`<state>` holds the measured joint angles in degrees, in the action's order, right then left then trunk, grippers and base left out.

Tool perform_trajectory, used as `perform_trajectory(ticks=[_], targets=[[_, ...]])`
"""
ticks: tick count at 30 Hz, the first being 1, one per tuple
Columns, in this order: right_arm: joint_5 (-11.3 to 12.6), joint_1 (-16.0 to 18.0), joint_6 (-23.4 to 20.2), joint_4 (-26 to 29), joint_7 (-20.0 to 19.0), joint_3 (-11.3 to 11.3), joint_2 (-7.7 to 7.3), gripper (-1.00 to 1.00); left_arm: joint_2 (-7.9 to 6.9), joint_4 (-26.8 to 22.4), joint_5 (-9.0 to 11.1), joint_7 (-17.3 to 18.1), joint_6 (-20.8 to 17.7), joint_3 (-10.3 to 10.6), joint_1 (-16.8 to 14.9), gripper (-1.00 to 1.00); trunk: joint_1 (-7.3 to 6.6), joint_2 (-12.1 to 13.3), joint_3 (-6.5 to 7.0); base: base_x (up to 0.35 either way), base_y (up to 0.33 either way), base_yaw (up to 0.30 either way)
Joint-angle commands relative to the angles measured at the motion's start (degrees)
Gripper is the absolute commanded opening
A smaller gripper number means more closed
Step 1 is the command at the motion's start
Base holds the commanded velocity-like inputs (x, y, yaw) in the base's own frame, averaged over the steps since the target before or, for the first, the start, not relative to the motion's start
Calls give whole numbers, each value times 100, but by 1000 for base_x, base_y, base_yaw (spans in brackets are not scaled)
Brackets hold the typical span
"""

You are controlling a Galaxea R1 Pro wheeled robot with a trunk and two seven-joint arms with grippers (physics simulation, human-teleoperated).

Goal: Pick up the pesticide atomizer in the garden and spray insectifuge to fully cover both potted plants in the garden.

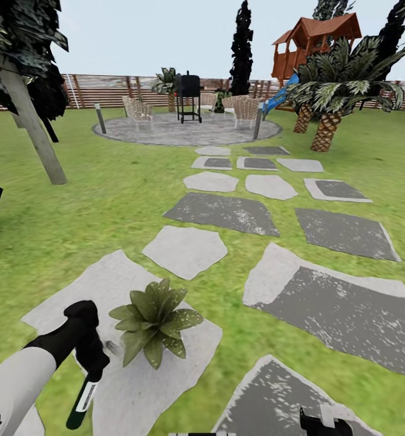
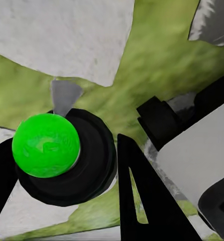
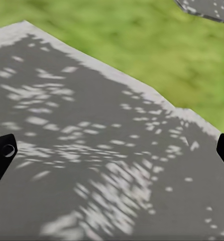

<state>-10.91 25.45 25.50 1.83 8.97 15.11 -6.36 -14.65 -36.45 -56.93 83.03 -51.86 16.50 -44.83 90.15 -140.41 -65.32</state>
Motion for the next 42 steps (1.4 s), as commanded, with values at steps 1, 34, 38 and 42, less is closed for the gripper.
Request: perform_trajectory(ticks=[1,34,38,42], targets=[[-60,4,17,-8,26,36,2,100,2,-24,23,-270,27,6,128,-100,-1,-2,-5,0,3,-11],[-62,4,10,-8,25,35,39,100,274,-25,798,-1824,2112,-2018,932,-100,-1,-2,-5,-42,0,-5],[-60,4,13,-8,26,36,39,100,303,-26,795,-1840,1770,-2332,932,-100,-1,-2,-5,0,0,-201],[-67,4,17,-13,18,34,26,100,302,-36,757,-1843,1673,-2473,932,-100,-1,-2,-5,0,0,-45]])
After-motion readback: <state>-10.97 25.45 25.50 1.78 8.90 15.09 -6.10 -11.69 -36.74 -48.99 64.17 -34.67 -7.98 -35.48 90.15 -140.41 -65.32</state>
